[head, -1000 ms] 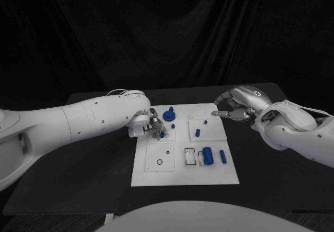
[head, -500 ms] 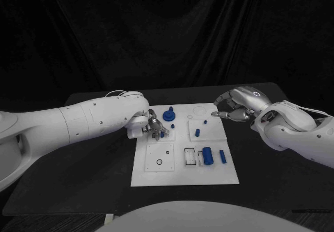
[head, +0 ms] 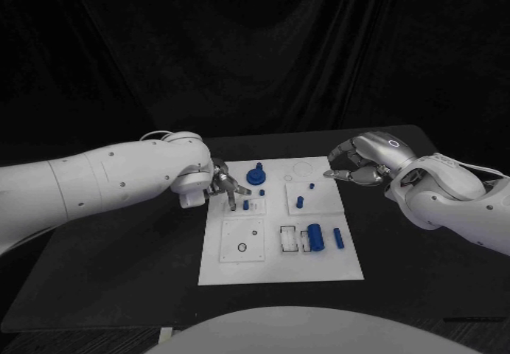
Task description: Assemble the parts on the task board
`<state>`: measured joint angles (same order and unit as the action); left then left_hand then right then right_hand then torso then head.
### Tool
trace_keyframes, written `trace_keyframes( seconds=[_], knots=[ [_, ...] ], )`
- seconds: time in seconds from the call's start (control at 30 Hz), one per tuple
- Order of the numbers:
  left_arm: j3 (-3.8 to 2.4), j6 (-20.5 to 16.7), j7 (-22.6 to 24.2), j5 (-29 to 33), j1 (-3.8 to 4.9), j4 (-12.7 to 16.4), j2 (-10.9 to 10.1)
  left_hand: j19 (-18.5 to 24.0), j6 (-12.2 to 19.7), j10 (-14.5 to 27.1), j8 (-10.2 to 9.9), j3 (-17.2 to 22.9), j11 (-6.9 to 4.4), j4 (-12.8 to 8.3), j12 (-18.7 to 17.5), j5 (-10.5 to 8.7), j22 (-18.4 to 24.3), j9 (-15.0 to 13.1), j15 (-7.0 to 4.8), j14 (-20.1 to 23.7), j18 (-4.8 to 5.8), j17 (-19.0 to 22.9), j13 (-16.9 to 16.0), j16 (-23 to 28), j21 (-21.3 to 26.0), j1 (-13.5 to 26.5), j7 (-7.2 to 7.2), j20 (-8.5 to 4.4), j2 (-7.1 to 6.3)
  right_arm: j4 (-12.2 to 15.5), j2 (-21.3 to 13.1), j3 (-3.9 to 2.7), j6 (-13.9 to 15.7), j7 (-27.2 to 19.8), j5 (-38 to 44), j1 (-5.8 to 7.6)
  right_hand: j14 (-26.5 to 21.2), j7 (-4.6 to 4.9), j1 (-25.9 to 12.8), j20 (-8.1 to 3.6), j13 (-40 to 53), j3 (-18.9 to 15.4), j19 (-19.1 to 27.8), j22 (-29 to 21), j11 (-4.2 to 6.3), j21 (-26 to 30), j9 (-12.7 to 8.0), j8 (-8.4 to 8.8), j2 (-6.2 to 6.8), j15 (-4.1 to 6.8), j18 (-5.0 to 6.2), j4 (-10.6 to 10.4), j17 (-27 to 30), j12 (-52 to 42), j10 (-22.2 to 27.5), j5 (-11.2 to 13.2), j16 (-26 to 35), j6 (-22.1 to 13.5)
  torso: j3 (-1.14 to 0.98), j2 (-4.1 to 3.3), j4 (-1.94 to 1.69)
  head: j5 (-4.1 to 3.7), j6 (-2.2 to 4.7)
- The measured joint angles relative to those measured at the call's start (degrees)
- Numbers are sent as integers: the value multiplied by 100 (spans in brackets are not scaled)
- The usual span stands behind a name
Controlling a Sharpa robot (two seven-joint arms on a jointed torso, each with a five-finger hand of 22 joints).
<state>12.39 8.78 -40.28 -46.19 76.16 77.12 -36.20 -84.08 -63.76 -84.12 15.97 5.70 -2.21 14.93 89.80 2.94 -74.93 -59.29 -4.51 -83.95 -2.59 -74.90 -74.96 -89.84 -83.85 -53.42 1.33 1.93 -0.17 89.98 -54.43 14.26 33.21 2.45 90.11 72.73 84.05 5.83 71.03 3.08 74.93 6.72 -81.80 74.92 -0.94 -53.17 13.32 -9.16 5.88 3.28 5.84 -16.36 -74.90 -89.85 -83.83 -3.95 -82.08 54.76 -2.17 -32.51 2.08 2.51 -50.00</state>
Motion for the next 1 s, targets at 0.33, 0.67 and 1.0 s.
trace_keyframes(
  seconds=[0.33, 0.67, 1.0],
  knots=[
    [-12, -164, 8, -3, 631, 71, -330, 21, 22, 18, 89, -126, -23, 14, 0, 0, 0, -139, -41, 0, -1, 0, 0, 0, -21, -203, -23, -21, -17, -25, -23, -1, -5, 3, 0, -9, 0, 0, -25, 0, -1, 0, 0, 0, 0, 0, -5, 0, -25, 0, 0, 0, 0, 0, 0, 0, 0, 0, 4, -16, 13, 47, 0],
    [-10, 237, 0, -3, 648, -736, -101, 21, 289, 19, 117, -54, -23, -199, 0, 0, 1, -317, -41, 0, 0, 0, 0, 0, -21, -632, 2, -21, 96, 15, -102, 1, -13, -7, 0, -86, 0, 0, -25, 0, -1, 0, 0, -1, 0, 26, -4, 0, -25, 0, 0, 0, 0, 0, 0, 0, 0, 0, -3, -39, 25, 96, 0],
    [-4, 408, 96, -3, 407, -1295, 200, 18, 750, 19, 50, -183, 39, -149, 0, 0, 1, -463, 3, 0, -1, 0, 0, 0, 3, -667, 120, -17, 132, 98, -144, -1, -15, -37, -9, -111, 0, 0, -25, 0, -2, 0, 0, -2, 0, 26, -4, 0, -25, 0, 0, 0, 0, 0, 0, 0, 0, 0, 6, -81, 27, 147, 0]
  ],
)
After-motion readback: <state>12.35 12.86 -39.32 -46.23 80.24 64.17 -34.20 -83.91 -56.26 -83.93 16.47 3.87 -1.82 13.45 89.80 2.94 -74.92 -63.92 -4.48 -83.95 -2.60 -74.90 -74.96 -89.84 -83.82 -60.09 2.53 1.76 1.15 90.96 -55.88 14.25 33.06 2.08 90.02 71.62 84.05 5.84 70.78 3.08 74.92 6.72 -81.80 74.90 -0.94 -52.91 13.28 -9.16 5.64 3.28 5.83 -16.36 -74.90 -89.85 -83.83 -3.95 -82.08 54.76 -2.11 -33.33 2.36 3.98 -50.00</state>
